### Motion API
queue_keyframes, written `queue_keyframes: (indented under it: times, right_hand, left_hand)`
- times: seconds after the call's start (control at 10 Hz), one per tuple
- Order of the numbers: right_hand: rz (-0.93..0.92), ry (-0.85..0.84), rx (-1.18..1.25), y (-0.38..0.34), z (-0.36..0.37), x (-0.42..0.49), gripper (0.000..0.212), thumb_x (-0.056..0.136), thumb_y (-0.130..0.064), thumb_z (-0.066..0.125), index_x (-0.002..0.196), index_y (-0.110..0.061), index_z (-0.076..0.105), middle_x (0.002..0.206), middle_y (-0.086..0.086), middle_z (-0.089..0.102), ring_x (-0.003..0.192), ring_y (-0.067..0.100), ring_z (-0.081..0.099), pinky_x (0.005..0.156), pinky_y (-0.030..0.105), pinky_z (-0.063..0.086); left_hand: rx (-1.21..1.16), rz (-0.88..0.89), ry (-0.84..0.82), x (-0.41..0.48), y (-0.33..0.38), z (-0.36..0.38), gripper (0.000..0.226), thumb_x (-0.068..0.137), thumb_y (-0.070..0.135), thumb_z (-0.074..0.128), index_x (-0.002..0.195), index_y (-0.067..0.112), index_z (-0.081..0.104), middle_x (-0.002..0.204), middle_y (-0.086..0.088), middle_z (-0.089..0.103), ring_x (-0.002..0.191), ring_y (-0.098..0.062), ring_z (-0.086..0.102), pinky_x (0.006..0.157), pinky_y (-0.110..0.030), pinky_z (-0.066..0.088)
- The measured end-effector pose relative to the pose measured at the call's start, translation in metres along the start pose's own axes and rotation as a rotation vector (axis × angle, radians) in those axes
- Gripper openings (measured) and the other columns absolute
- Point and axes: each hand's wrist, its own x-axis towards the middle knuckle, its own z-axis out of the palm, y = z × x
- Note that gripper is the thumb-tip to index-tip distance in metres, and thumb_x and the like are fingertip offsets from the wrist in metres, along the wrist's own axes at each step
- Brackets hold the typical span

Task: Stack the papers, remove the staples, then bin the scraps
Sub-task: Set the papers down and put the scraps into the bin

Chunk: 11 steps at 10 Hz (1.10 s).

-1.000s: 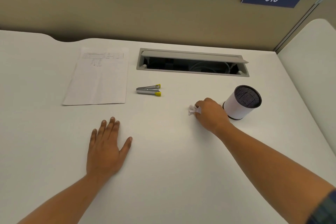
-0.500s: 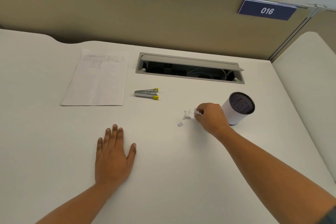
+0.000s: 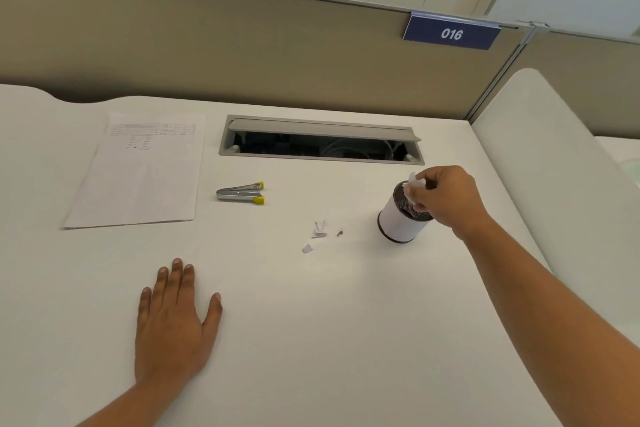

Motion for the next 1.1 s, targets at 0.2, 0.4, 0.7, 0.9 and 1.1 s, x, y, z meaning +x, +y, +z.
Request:
queue_keyframes:
  times: [0.2,0.4,0.7,0.9,1.1]
  right_hand:
    - [0.010,-0.002,-0.174,0.021,-0.005,0.017,0.016,0.084,-0.022,0.067,0.074,-0.012,0.073,0.070,0.014,0.072,0.072,0.033,0.070,0.064,0.037,0.057]
    - [0.014,-0.020,-0.215,0.028,0.002,0.023,0.006,0.081,-0.019,0.072,0.077,-0.024,0.074,0.078,0.007,0.074,0.077,0.029,0.068,0.066,0.033,0.057]
    - [0.000,0.034,-0.251,0.024,0.002,0.026,0.013,0.077,-0.008,0.067,0.072,-0.019,0.070,0.076,0.001,0.068,0.078,0.026,0.066,0.067,0.034,0.057]
    - [-0.117,0.077,-0.126,0.000,0.007,0.014,0.005,0.082,-0.012,0.070,0.082,-0.015,0.073,0.077,-0.001,0.069,0.075,0.017,0.065,0.065,0.022,0.048]
    - [-0.230,-0.248,-0.163,-0.032,0.060,-0.015,0.014,0.083,-0.015,0.072,0.098,-0.015,0.074,0.088,-0.002,0.072,0.079,0.012,0.067,0.072,0.019,0.053]
  left_hand:
    - [0.008,0.008,0.006,0.001,0.002,-0.001,0.080,0.088,0.058,0.024,0.146,0.005,0.040,0.158,-0.012,0.036,0.148,-0.030,0.028,0.121,-0.048,0.017]
    - [0.010,0.003,0.002,0.001,0.003,0.000,0.080,0.087,0.058,0.025,0.146,0.006,0.041,0.158,-0.012,0.036,0.148,-0.029,0.028,0.121,-0.047,0.017]
    - [0.012,-0.006,0.003,0.001,0.003,-0.001,0.080,0.087,0.058,0.025,0.146,0.006,0.041,0.158,-0.011,0.036,0.148,-0.029,0.028,0.121,-0.047,0.018]
    - [0.014,-0.015,0.001,0.002,0.004,-0.001,0.080,0.087,0.058,0.025,0.147,0.007,0.039,0.159,-0.010,0.035,0.149,-0.027,0.026,0.122,-0.046,0.017]
    - [0.012,-0.024,0.013,0.002,0.005,-0.002,0.078,0.088,0.057,0.028,0.147,0.007,0.040,0.159,-0.010,0.035,0.149,-0.027,0.027,0.122,-0.046,0.019]
